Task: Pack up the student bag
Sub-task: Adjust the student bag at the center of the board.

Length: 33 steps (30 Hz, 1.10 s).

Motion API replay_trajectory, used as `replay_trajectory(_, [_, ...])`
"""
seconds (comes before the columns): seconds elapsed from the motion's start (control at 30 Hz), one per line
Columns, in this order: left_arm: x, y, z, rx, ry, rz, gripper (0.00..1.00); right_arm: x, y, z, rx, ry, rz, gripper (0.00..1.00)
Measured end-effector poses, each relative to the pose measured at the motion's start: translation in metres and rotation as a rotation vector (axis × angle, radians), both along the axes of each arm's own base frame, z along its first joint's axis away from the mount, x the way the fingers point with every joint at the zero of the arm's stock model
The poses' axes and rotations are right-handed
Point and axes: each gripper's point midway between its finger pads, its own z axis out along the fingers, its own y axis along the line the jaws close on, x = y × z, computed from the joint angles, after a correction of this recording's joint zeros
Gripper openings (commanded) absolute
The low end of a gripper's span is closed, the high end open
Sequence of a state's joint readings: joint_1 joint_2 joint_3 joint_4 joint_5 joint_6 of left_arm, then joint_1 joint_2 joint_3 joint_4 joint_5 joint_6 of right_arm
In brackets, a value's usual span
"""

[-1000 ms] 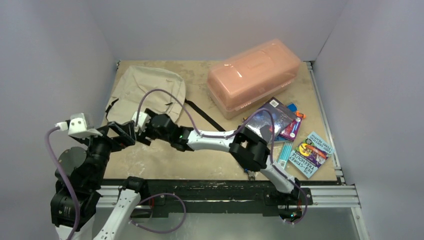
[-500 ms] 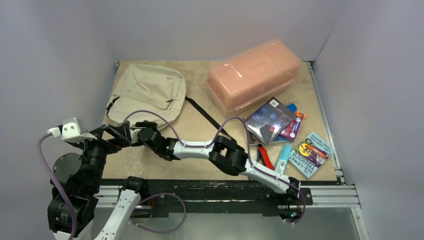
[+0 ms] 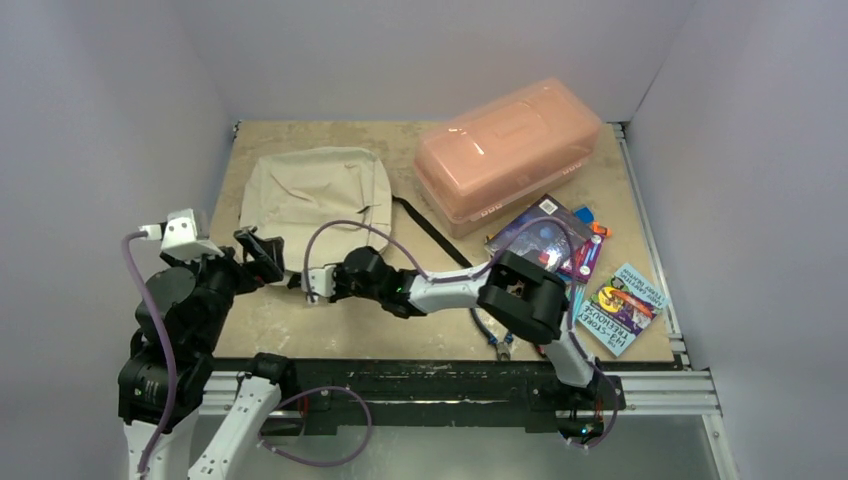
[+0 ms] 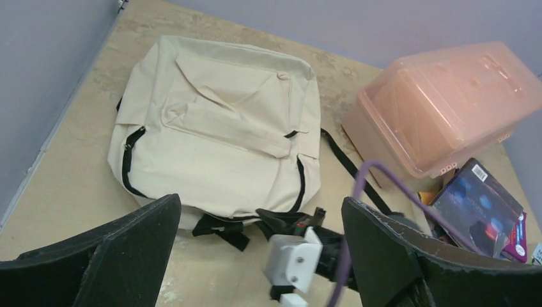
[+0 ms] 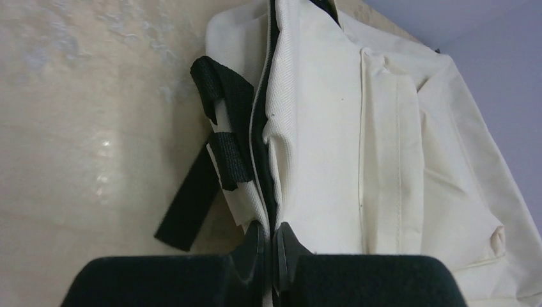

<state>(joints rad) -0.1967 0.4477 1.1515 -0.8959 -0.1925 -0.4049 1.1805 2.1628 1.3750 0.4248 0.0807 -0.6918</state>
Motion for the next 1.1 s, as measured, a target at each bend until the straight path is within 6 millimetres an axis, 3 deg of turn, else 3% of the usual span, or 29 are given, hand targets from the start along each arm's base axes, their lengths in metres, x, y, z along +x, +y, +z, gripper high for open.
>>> replay_trajectory(0.13, [0.014,-0.008,-0.024,-0.012,0.075,-0.021,0.98,-0.010,-0.029,0.026,0.054,0.058,0.101,0.00])
replay_trajectory(0.23, [0.027,-0.013,-0.059,-0.037,0.195,-0.006,0.98,-0.010,-0.056,0.033,0.102,0.105,0.117,0.00])
replay_trajectory(0.3, [0.038,-0.016,-0.096,-0.067,0.352,0.035,0.98,-0.009,-0.076,0.027,0.114,0.136,0.098,0.00])
replay_trajectory(0.33, [0.039,-0.016,-0.099,-0.068,0.364,0.038,0.98,-0.009,-0.084,0.023,0.115,0.147,0.086,0.00])
replay_trajectory(0.43, [0.048,-0.021,-0.145,-0.115,0.533,0.090,0.98,-0.022,-0.106,0.001,0.108,0.193,0.068,0.00])
replay_trajectory(0.57, [0.042,-0.022,-0.193,-0.165,0.698,0.161,0.98,-0.037,-0.121,-0.014,0.101,0.227,0.058,0.00])
replay_trajectory(0.8, [0.034,-0.017,-0.225,-0.272,0.748,0.280,0.95,-0.037,-0.124,-0.004,0.144,0.206,0.044,0.00])
replay_trajectory(0.87, [0.034,-0.018,-0.238,-0.299,0.767,0.304,0.88,-0.036,-0.124,-0.002,0.149,0.202,0.045,0.00])
replay_trajectory(1.0, [0.031,-0.022,-0.267,-0.347,0.850,0.349,0.45,-0.036,-0.123,-0.001,0.145,0.197,0.049,0.00])
replay_trajectory(1.1, [0.029,-0.024,-0.277,-0.397,0.852,0.379,0.30,-0.033,-0.115,0.001,0.138,0.181,0.061,0.00])
